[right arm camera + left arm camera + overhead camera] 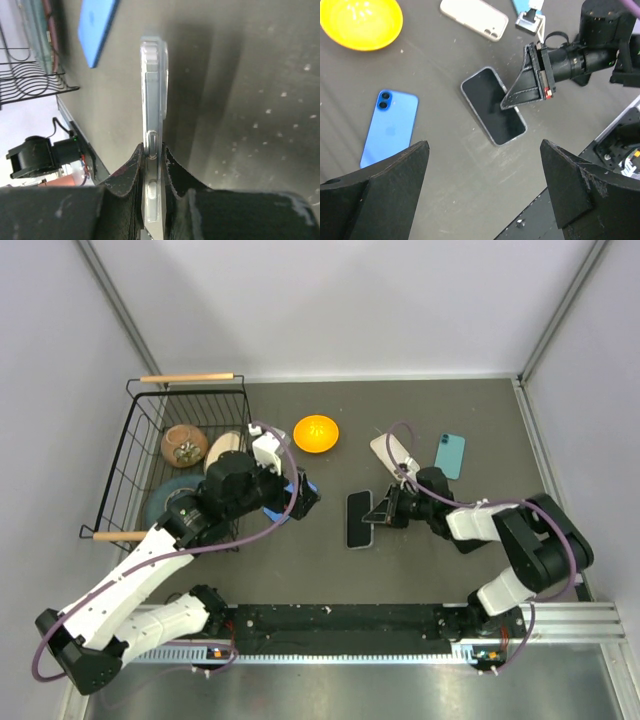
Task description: Put the phone into the phone case
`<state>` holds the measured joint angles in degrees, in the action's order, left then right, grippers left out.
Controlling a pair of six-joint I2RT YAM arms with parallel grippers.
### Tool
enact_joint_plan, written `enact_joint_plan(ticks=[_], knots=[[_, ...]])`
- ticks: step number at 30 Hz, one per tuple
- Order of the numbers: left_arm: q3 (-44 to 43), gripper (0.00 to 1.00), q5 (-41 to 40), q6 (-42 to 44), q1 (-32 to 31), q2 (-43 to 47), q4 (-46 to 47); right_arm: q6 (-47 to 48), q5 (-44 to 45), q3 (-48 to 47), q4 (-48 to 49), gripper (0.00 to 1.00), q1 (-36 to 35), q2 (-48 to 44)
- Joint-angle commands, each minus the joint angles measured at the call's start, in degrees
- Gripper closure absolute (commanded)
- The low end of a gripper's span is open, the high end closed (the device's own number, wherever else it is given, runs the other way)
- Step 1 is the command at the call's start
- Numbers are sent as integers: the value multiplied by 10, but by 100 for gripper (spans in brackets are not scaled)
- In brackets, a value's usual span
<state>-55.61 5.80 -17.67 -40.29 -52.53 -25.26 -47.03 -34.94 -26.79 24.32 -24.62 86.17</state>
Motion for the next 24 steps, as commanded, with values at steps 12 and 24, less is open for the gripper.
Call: enact_joint_plan(ticks=[12,24], knots=[[-88,7,-53,93,-1,-104,-141,59,98,-55,-123,57,-1,-4],[-287,1,-202,163,-4,-400,-286,76,205,22,-265,1,-2,-307]])
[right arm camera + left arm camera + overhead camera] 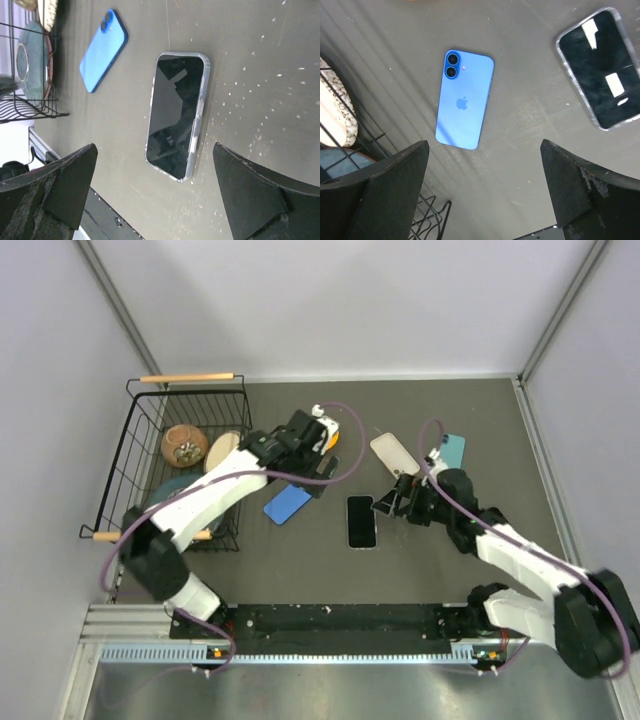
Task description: Put the phone into the phone case
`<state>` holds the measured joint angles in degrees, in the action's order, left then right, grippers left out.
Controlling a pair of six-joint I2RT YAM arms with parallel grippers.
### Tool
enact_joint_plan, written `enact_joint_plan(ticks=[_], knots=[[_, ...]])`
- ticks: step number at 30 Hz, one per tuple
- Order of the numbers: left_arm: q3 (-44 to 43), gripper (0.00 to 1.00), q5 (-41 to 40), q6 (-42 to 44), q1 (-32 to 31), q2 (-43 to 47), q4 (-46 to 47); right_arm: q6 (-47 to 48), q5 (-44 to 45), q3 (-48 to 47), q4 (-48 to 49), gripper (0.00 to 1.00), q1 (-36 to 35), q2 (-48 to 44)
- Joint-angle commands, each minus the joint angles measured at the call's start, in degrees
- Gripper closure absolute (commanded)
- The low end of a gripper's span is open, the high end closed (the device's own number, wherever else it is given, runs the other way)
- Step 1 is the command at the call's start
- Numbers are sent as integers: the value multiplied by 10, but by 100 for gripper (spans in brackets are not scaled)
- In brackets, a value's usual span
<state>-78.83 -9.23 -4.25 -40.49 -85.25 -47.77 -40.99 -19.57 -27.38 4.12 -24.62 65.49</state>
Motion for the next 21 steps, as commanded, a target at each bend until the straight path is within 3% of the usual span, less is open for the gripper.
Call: enact_joint_plan(ticks=[1,9,21], knots=[[-62,1,-46,36,-2,-87,-62,17,58,33,-74,1,-2,-149],[-98,1,-55,86,3,-178,-45,16,85,71,-140,1,-1,-346],[-77,1,7,147,42,-234,-5,21,90,70,-190,1,-1,-413]])
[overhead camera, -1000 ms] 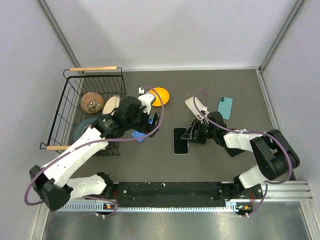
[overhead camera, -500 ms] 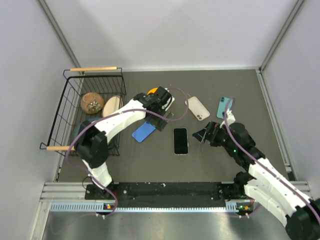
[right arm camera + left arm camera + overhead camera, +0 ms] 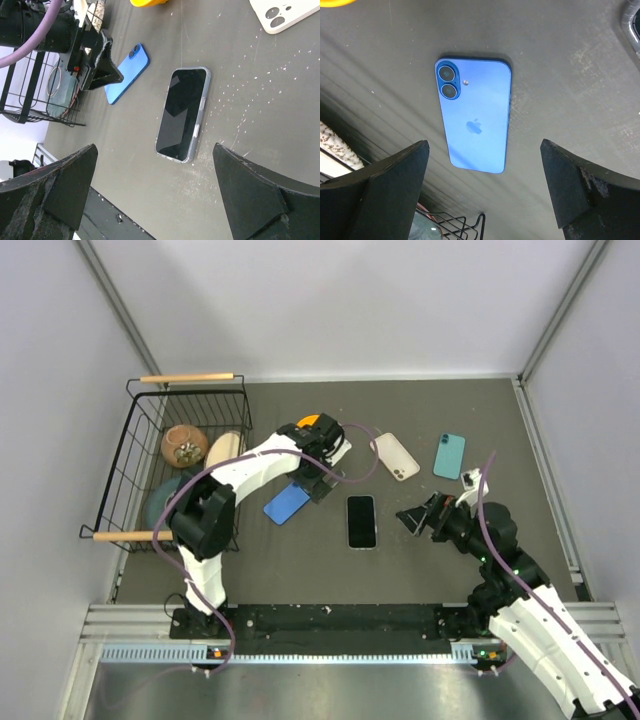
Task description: Put the phone into the phone case
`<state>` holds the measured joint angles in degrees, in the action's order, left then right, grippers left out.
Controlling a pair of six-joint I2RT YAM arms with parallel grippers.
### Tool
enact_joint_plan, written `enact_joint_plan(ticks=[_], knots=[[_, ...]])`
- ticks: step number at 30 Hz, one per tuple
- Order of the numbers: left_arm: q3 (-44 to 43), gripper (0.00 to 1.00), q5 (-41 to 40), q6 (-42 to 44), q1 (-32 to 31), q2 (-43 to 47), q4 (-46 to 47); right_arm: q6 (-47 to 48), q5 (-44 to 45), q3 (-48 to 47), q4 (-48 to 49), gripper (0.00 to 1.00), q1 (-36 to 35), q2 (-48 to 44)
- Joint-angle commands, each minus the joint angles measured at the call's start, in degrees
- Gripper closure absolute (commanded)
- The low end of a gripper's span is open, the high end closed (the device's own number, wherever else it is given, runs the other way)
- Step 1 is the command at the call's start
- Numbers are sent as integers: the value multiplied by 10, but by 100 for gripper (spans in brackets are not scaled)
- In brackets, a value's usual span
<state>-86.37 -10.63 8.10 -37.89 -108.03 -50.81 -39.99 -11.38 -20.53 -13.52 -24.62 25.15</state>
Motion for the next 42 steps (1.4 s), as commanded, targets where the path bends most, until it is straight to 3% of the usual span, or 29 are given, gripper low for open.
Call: enact_joint_plan(ticks=[1,20,30,37,42], knots=[[-2,1,35,24,23,-9,26,13,7,1,-15,1,-1,-13],[-24,1,147,33,106,-70,21,25,17,-14,-59,1,-1,-49],[-29,2,134,34,106,-107,13,29,21,-20,-63,1,-1,-49],[-13,10,128,28,99,-93,13,31,27,-22,-62,1,0,-45],[14,5,173,33,86,-80,20,28,23,-21,-58,1,-1,-40]])
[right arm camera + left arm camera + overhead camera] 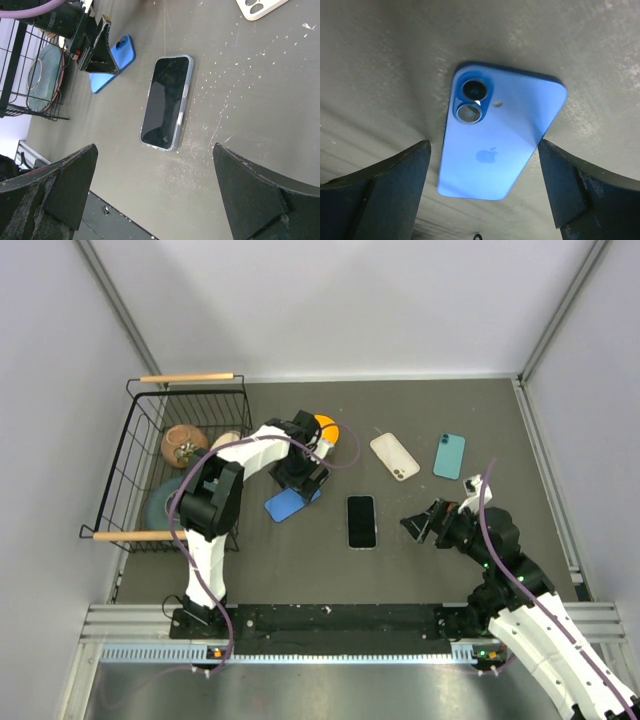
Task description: Put the phone into the phone case
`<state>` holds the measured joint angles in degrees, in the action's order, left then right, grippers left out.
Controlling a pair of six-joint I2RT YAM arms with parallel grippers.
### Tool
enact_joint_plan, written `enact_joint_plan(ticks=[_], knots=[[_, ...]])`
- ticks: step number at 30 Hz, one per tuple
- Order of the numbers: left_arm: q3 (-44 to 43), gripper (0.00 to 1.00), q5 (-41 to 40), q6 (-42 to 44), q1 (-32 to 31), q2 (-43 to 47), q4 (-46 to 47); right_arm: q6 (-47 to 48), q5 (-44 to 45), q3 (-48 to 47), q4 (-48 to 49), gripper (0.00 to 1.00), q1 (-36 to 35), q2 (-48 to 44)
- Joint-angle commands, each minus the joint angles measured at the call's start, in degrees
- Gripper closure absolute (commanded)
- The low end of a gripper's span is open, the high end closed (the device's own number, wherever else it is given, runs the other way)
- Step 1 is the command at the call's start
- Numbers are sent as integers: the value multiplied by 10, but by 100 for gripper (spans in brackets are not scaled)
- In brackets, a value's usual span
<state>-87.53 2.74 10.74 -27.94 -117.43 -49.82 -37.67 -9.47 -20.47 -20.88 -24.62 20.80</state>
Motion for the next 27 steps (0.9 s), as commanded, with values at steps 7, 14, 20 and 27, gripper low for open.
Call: enact_joint_plan(ticks=[7,14,20,27], knots=[[40,4,30,12,-16,14,14,2,-2,-20,17,1,-1,-7],[55,14,16,1,-26,31,12,1,-1,-9,17,1,0,-13],[75,30,38,-37,-39,62,3,-15,-26,0,51,1,-1,-7],[121,51,112,-85,-38,111,11,-86,-92,67,186,5,-1,48]])
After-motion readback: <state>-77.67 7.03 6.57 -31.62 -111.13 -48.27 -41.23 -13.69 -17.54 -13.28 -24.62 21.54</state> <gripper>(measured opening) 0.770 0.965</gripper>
